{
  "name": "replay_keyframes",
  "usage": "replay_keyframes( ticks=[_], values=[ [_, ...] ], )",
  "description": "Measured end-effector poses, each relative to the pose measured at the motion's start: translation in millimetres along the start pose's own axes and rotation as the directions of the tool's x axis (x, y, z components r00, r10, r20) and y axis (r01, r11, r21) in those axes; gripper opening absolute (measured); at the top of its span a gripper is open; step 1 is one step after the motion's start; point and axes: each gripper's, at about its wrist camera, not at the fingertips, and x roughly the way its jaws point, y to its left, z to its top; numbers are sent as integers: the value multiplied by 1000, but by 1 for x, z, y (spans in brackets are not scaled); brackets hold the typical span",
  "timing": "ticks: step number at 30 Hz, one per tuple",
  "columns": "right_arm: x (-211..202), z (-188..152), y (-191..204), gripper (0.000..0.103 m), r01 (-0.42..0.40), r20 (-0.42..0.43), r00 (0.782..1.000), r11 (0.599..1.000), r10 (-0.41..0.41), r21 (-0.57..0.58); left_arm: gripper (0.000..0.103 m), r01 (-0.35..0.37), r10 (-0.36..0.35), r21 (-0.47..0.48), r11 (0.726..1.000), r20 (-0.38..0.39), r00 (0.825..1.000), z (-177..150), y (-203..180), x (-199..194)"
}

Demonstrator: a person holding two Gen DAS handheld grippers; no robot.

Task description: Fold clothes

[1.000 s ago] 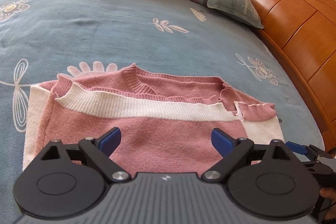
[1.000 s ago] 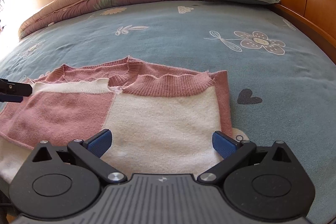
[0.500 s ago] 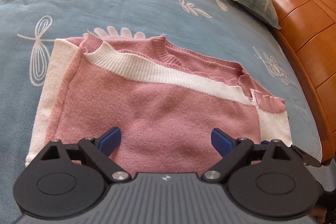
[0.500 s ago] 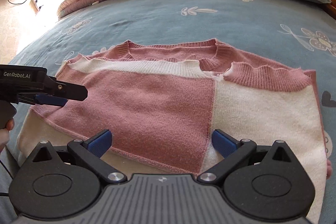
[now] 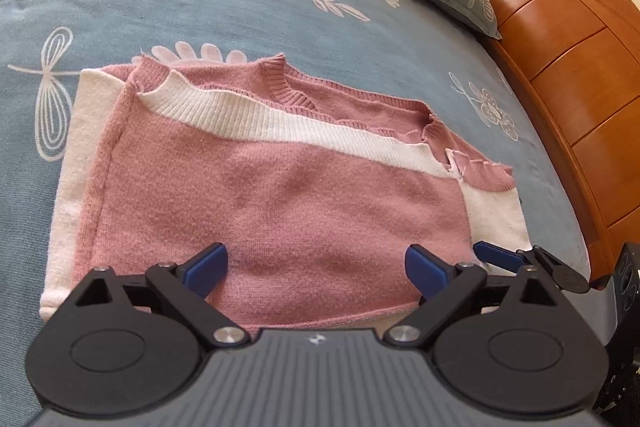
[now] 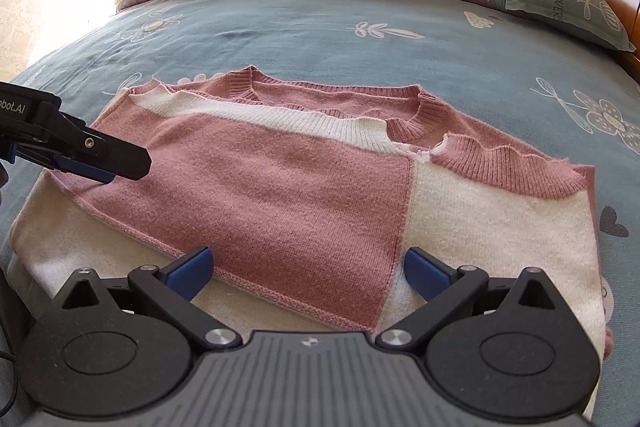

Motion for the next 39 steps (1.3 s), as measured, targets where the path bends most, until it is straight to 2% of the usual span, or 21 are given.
replay_keyframes(
  ticks=[2, 8, 12, 15, 19, 25, 28, 33, 39],
  values=[
    [0, 0, 0, 103, 1, 4, 1000, 1000, -1, 3, 95, -27, 27, 8, 1000, 36, 999, 4, 7, -7],
    [1, -2, 3, 103, 10, 1, 1000, 1000, -10, -29, 95, -67, 70, -73, 995, 38, 997, 16, 41, -5],
    [1, -2, 5, 103, 17, -3, 1000, 999, -17, -39, 95, -57, 61, -58, 997, 85, 994, 19, 38, -15],
    [1, -2, 5, 103, 22, -5, 1000, 999, -22, -41, 95, -55, 63, -129, 990, 64, 996, 18, 50, -6],
    [1, -2, 5, 103, 21, -7, 1000, 998, -21, -53, 95, -79, 84, -81, 994, 53, 995, 15, 39, -7],
    [1, -3, 7, 103, 30, -6, 1000, 998, -30, -53, 95, -95, 105, -106, 990, 85, 991, 11, 41, -19],
    [1, 0, 7, 103, 29, -22, 999, 998, -30, -61, 95, -94, 102, -107, 990, 69, 992, 7, 45, -23],
    [-6, 1, 9, 103, 43, -43, 998, 998, -45, -50, 95, -57, 70, -106, 993, 128, 989, 15, 47, -52],
    [-11, -8, 11, 103, 60, -32, 998, 997, -62, -57, 95, -33, 58, -184, 982, 130, 990, 25, 77, -70]
  ],
)
